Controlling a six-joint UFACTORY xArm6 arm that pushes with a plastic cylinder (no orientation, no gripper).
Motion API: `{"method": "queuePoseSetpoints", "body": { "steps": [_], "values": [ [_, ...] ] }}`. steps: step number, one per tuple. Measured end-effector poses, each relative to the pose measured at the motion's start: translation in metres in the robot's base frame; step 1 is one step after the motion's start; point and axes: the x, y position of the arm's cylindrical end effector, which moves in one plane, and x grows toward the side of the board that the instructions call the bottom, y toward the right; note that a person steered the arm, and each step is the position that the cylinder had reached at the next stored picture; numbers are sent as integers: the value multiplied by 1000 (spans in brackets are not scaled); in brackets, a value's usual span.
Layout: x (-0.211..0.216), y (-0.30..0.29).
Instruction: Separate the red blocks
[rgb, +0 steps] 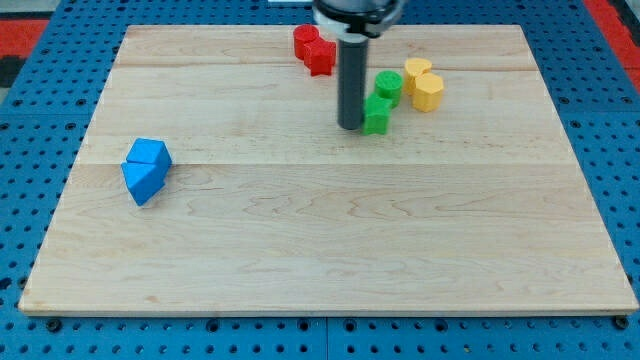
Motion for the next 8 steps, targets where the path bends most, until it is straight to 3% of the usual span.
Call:
{"method": "queuePoseSetpoints", "body": {
  "steps": [1,2,3,4,5,6,8],
  "values": [
    [8,-23],
    [-51,-82],
    [-96,-5],
    [-132,30],
    [-177,-3],
    [-179,-73],
    [-84,-110]
  ]
}}
